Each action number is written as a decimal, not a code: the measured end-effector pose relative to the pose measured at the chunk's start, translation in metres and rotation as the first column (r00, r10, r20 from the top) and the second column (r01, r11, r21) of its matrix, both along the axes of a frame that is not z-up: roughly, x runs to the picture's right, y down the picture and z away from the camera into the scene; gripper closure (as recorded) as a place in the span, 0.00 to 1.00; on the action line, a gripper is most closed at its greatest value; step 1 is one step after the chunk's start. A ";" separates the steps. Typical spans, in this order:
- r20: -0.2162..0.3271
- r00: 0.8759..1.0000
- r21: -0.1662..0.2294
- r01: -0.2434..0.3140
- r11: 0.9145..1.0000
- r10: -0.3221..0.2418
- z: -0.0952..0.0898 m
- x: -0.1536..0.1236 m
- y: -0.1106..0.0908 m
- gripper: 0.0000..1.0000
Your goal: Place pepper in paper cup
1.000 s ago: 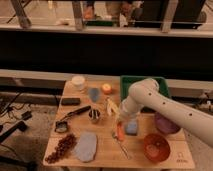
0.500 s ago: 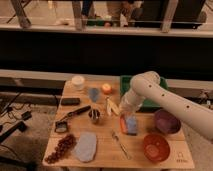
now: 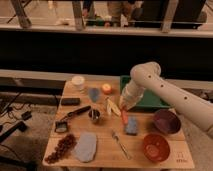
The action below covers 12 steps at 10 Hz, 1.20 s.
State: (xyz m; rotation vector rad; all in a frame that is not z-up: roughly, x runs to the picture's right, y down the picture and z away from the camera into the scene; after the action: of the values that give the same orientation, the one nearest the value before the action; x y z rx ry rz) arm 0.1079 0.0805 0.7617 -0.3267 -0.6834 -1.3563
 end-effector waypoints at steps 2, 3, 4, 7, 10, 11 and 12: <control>0.004 1.000 -0.001 -0.003 1.000 0.003 0.001 0.003 -0.004 0.96; 0.006 1.000 -0.006 -0.001 1.000 0.001 0.001 0.004 -0.002 0.96; 0.007 1.000 -0.005 -0.001 1.000 0.001 0.001 0.003 -0.002 0.96; 0.009 1.000 -0.004 0.000 1.000 0.000 0.002 0.002 -0.003 0.96; 0.008 1.000 -0.004 0.000 1.000 0.000 0.002 0.002 -0.003 0.96; 0.009 1.000 -0.002 -0.002 1.000 0.002 0.002 0.002 -0.003 0.96; 0.008 1.000 0.004 -0.013 1.000 0.013 0.003 0.003 -0.003 0.96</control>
State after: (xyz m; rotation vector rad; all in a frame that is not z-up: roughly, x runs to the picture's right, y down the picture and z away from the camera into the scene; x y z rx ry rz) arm 0.1106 0.0773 0.7644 -0.3129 -0.6881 -1.3471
